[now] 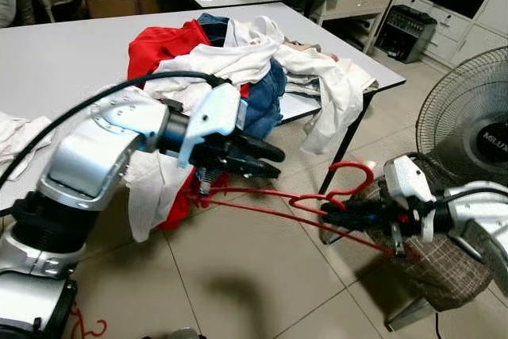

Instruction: Hang hanger

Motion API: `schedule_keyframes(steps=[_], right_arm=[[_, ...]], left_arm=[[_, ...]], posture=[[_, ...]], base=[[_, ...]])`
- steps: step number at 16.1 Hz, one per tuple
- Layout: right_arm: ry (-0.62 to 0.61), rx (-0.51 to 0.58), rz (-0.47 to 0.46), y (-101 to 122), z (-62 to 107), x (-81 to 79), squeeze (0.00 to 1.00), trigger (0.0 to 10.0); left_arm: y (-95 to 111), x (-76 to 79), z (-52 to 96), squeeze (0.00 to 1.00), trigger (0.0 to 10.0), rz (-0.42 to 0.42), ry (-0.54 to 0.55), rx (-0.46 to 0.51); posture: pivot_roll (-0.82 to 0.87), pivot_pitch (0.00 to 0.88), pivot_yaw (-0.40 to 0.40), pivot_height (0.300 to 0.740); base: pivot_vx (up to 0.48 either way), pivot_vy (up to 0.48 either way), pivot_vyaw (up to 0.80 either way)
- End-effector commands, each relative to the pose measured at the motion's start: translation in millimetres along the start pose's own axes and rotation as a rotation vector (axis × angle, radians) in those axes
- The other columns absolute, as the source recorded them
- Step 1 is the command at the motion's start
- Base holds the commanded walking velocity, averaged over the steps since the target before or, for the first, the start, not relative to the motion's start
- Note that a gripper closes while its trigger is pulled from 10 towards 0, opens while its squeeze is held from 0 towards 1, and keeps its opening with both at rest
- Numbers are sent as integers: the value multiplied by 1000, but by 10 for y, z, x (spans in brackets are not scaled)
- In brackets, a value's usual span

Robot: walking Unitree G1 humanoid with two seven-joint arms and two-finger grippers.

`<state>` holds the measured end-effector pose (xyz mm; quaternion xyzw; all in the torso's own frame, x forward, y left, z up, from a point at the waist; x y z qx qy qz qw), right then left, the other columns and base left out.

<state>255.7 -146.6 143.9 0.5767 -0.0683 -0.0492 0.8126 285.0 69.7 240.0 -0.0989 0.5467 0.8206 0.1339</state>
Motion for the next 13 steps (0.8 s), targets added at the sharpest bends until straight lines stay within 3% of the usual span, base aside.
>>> schedule_keyframes(steps=[1, 2, 3, 4, 5, 8, 9, 10, 12, 13], right_arm=[[-38, 18, -4, 35, 52, 5, 0, 0], [-62, 21, -26, -6, 61, -39, 0, 0], [-132, 58, -86, -37, 93, -129, 0, 0], [-170, 85, -117, -34, 108, -155, 0, 0], [-282, 160, -187, -26, 117, -209, 0, 0], [-431, 218, -269, -87, 54, -297, 0, 0], [-531, 212, -285, -152, 33, -271, 0, 4431], [-633, 210, -314, -211, 29, -232, 0, 10000], [-836, 206, -353, -322, 63, -125, 0, 10000], [-985, 232, -436, -393, 53, -75, 0, 10000]], left_arm=[[36, -48, 80, 0, 10000, -1, 24, 6], [-17, -77, 169, 0, 10000, 38, 70, 3], [-156, -111, 394, 0, 10000, 122, 190, -3], [-231, -119, 487, 0, 10000, 170, 248, -8], [-491, -57, 626, 0, 10000, 263, 390, -72], [-809, 174, 653, 0, 10000, 402, 532, -103], [-894, 224, 620, 0, 10000, 439, 628, -71], [-963, 241, 595, 0, 10000, 465, 733, -38], [-1089, 199, 579, 0, 10000, 501, 943, 27], [-1132, 61, 646, 0, 10000, 468, 1230, 135]], posture=[[31, 0, -82, 740], [32, 0, -80, 740], [25, 0, -69, 740], [23, 0, -60, 740], [25, 0, -44, 740], [15, 0, -35, 740], [18, 0, -38, 740], [19, 0, -36, 740], [33, 2, -25, 740], [39, 10, -19, 740]], base=[[0, 0, 0], [0, 0, 0], [0, 0, 0], [0, 0, 0], [0, 0, 0], [0, 0, 0], [0, 0, 0], [0, 0, 0], [0, 0, 0], [0, 0, 0]])
Point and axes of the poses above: a point about 5 cm out from each wrist's last joint towards the gripper, its own z axis pointing back from the gripper into the wrist, its own y axis along the axis of the wrist's last joint, x = y × z, the point moved 5 cm from there along -z, pointing out of the wrist towards the gripper, and after that the axes turned 1 degree about z, right-handed, at the moved point
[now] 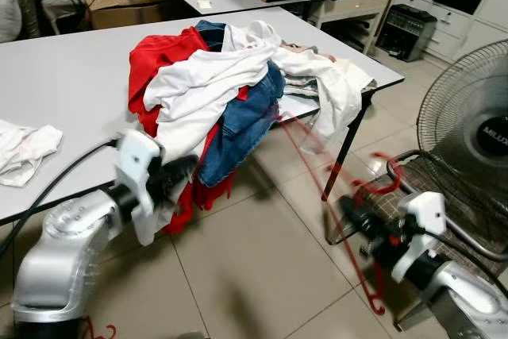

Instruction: Hang hanger

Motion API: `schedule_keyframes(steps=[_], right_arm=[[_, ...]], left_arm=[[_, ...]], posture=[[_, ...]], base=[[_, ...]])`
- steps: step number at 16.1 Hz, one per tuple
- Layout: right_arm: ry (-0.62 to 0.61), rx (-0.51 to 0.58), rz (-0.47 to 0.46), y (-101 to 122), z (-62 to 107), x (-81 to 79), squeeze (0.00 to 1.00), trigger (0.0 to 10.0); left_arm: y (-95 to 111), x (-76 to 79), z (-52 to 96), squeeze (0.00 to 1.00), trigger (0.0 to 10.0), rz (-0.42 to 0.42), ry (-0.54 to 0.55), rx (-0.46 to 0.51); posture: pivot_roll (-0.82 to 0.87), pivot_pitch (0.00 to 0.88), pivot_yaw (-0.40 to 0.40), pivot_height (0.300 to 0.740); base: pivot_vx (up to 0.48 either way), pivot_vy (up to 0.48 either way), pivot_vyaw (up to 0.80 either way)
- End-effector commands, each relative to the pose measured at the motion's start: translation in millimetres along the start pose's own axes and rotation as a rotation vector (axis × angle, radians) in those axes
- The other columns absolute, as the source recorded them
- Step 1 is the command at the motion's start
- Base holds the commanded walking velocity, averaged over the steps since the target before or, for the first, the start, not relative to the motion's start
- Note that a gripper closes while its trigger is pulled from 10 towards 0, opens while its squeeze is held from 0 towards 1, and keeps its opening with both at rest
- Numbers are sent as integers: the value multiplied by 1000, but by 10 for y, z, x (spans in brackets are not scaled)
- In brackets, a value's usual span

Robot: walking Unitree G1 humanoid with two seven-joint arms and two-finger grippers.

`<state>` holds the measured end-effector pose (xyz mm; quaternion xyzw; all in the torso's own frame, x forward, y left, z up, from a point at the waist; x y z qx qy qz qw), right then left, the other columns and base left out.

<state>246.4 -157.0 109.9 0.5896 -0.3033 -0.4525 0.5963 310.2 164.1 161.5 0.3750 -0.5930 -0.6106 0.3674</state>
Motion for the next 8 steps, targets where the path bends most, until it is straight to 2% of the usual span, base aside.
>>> schedule_keyframes(steps=[1, 2, 3, 4, 5, 6, 8], right_arm=[[-113, -9, 22, -20, -9, 64, 0, 10000], [-172, -22, 8, -45, -45, 59, 0, 10000], [-211, -18, 21, -39, -60, 54, 0, 10000], [-186, -7, 46, -37, -78, -24, 0, 10000], [-175, -5, 55, -38, -82, -55, 0, 10000], [-188, 18, 33, -19, -69, -81, 0, 10000], [-185, 16, 36, -21, -61, -99, 0, 10000]], left_arm=[[20, -116, -27, 0, 10000, -1, 169, 76], [24, -133, -24, 0, 10000, -7, 276, 105], [-24, -94, -19, 0, 10000, -27, 293, 65], [-72, 67, -44, 0, 10000, 50, 158, 35], [-83, 121, -51, 0, 10000, 80, 114, 34], [-107, 152, -59, 0, 10000, 41, 115, 39], [-105, 166, -44, 0, 10000, 45, 117, 50]], posture=[[30, 3, -12, 740], [23, 0, -8, 740], [18, 0, -4, 740], [5, 4, 19, 740], [6, 6, 20, 740], [10, 5, 15, 740], [7, 2, 14, 740]], base=[[0, 0, 0], [0, 0, 481], [0, 0, 800], [0, 0, 800], [0, 0, 800], [0, 0, 800], [0, 0, 800]])
Point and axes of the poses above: a point about 5 cm out from each wrist's last joint towards the gripper, its own z axis pointing back from the gripper into the wrist, its own y axis along the axis of the wrist's last joint, x = y × z, the point moved 5 cm from there along -z, pointing out of the wrist towards the gripper, and after that the axes turned 1 degree about z, right-handed, at the moved point
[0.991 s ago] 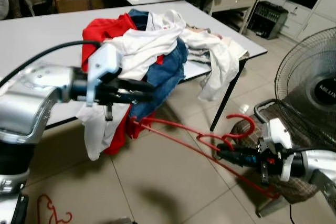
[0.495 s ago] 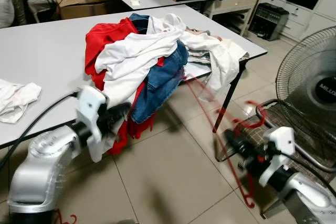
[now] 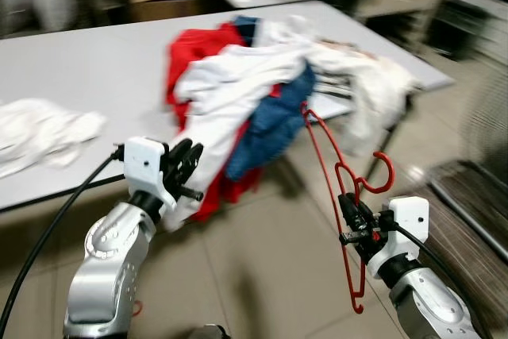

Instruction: Hang hanger

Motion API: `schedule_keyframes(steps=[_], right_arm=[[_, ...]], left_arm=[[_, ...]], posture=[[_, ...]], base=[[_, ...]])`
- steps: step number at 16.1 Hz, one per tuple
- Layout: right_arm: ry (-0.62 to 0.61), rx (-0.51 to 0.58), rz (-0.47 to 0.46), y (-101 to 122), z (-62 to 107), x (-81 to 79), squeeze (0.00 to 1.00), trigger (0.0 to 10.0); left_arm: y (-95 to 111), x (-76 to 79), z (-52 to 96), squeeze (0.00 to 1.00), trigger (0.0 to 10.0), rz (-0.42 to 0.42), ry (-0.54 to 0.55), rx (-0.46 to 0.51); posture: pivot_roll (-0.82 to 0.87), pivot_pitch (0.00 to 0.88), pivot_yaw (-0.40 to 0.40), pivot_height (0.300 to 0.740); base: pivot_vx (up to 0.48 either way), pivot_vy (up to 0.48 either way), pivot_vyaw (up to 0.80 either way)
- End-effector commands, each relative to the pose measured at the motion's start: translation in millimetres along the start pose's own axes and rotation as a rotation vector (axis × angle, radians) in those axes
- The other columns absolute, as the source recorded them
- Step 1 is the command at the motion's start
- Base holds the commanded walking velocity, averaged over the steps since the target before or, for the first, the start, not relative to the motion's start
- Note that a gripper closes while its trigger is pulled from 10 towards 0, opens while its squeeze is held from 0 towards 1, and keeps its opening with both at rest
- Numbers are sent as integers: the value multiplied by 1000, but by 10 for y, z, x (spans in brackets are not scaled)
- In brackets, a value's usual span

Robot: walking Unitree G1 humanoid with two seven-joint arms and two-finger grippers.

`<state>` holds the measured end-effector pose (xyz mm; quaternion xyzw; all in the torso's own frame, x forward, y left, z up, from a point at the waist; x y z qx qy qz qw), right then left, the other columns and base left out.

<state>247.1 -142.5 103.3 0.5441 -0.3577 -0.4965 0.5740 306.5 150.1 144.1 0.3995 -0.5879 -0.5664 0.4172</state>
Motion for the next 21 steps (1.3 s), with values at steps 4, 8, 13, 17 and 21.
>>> schedule_keyframes(steps=[4, 8, 13, 17, 21], right_arm=[[20, 16, -24, 69, -27, 1, 0, 10000], [22, 48, -29, 111, -70, -8, 0, 10000], [-8, 132, -32, 230, -54, 49, 0, 10000], [-33, 183, 18, 347, 22, 174, 0, 10000], [-16, 155, -21, 263, -13, 122, 0, 10000]], left_arm=[[51, 12, -11, 0, 10000, -22, 54, -1], [87, -10, 18, 0, 10000, -60, 31, 7], [85, 0, -9, 0, 10000, -88, 18, -9], [89, -22, -21, 0, 10000, -90, 17, -14], [93, -69, -17, 0, 10000, -92, 34, -14]], posture=[[31, 0, -5, 740], [45, 0, -16, 740], [45, 0, -6, 740], [40, 0, 2, 740], [44, 0, -7, 740]], base=[[0, 0, 800], [0, 0, 800], [0, 251, 160], [0, 325, 0], [0, 331, 0]])
Point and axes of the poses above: a point about 5 cm out from each wrist's last joint towards the gripper, its own z axis pointing back from the gripper into the wrist, its own y axis along the axis of the wrist's last joint, x = y × z, the point moved 5 cm from there along -z, pointing out of the wrist towards the gripper, and after that the axes turned 1 degree about z, right-handed, at the moved point
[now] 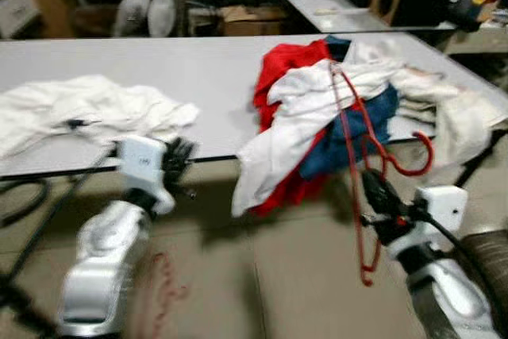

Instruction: Hang hanger

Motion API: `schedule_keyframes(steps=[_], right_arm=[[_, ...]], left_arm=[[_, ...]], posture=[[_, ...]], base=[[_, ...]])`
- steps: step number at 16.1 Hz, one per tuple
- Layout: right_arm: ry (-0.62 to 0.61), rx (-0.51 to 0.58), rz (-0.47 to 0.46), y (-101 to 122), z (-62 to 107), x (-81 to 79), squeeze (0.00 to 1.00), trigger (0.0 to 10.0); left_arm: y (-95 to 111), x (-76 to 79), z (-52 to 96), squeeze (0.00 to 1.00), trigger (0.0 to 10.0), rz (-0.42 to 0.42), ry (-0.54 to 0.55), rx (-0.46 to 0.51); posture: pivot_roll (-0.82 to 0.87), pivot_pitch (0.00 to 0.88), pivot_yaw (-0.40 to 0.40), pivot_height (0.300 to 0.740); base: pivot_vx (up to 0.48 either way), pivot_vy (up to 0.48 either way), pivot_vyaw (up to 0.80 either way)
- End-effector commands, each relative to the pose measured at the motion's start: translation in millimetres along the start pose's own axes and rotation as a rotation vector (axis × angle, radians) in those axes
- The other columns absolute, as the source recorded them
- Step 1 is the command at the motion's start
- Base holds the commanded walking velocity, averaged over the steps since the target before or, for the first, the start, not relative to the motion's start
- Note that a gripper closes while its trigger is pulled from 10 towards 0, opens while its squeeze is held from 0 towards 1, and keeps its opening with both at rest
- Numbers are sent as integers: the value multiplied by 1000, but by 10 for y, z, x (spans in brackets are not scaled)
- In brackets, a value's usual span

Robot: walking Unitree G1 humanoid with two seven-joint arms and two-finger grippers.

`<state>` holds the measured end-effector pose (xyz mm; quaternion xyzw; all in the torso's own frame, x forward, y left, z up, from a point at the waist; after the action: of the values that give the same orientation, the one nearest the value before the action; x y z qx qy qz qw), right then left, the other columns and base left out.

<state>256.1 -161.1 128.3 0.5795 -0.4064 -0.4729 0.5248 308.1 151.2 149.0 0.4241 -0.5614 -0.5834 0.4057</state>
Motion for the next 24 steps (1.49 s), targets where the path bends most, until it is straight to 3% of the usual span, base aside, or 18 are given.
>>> schedule_keyframes(steps=[1, 3, 7, 11, 15, 17, 24], right_arm=[[27, -31, -24, -62, -23, -76, 0, 10000], [37, -11, 52, -48, -40, -90, 0, 10000], [24, -47, -84, -97, -19, -54, 0, 10000], [-5, -59, -92, -152, 15, -12, 0, 10000], [-5, -44, -42, -115, 8, 5, 0, 10000], [25, -57, 32, -119, 3, -40, 0, 10000], [-7, -52, 13, -126, 19, 10, 0, 10000]], left_arm=[[32, -63, -2, 0, 10000, -14, 15, 4], [17, -68, 6, 0, 10000, -15, 21, 0], [-2, -80, 13, 0, 10000, -19, 33, -9], [-33, -53, 11, 0, 10000, -19, 46, -21], [-13, -42, -20, 0, 10000, -24, 56, -10], [5, -36, -34, 0, 10000, -24, 60, -4], [26, -3, -57, 0, 10000, -20, 52, 5]], posture=[[44, 0, -9, 740], [45, 0, -11, 740], [45, 0, -16, 740], [41, 0, -17, 740], [38, 0, -19, 740], [37, 0, -20, 740], [31, 3, -17, 740]], base=[[0, 345, 0], [0, 341, 0], [0, 342, 0], [0, 84, 0], [71, 0, 0], [319, 0, 0], [288, 0, 343]])
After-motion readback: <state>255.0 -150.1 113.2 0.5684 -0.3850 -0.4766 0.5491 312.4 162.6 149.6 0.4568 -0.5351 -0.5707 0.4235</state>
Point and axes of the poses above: a point about 5 cm out from each wrist's last joint towards the gripper, its own z axis pointing back from the gripper into the wrist, its own y axis along the axis of the wrist's last joint, x = y × z, the point moved 5 cm from there along -z, pointing out of the wrist towards the gripper, and after that the axes turned 1 degree about z, right-handed, at the moved point
